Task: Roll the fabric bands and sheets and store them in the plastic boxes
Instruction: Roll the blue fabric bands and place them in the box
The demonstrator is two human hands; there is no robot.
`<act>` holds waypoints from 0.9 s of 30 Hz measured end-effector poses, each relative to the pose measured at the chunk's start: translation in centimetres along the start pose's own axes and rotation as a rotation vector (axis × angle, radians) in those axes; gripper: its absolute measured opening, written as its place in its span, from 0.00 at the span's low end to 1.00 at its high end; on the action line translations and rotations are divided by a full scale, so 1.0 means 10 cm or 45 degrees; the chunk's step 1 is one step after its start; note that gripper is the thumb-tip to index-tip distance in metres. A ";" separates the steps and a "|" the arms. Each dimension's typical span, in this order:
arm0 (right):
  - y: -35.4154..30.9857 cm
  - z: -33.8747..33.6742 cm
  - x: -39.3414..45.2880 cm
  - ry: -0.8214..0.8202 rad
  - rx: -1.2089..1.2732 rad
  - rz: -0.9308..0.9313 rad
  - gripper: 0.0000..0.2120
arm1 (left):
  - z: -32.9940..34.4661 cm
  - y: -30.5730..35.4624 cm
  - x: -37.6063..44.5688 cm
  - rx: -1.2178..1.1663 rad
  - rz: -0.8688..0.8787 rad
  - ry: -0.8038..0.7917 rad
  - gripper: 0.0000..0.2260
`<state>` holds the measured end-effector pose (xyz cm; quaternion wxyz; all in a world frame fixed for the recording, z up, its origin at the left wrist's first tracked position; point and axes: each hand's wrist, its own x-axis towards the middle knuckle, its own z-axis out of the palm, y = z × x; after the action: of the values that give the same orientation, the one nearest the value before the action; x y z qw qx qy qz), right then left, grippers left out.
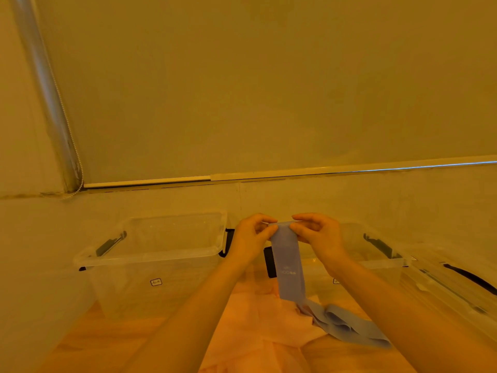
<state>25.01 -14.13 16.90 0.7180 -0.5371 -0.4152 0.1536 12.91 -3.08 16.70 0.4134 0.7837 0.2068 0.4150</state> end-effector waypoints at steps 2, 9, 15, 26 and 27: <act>0.01 0.00 0.00 -0.026 -0.030 -0.004 0.13 | 0.01 -0.01 0.00 -0.012 0.005 -0.011 0.03; 0.06 -0.06 0.03 -0.001 -0.064 0.006 0.08 | 0.02 0.01 -0.01 -0.037 0.000 -0.043 0.04; 0.05 -0.05 0.01 0.011 0.012 0.022 0.08 | 0.03 -0.03 0.00 0.025 -0.001 -0.045 0.07; 0.04 -0.07 -0.01 -0.021 0.034 0.051 0.06 | 0.03 -0.04 -0.01 0.031 0.008 -0.031 0.07; 0.04 -0.06 -0.01 -0.022 0.054 0.060 0.06 | 0.03 -0.04 -0.01 0.049 0.023 -0.026 0.07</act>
<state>25.52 -14.47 16.43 0.7218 -0.5301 -0.4052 0.1840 13.13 -3.05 16.19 0.3966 0.7975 0.2032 0.4066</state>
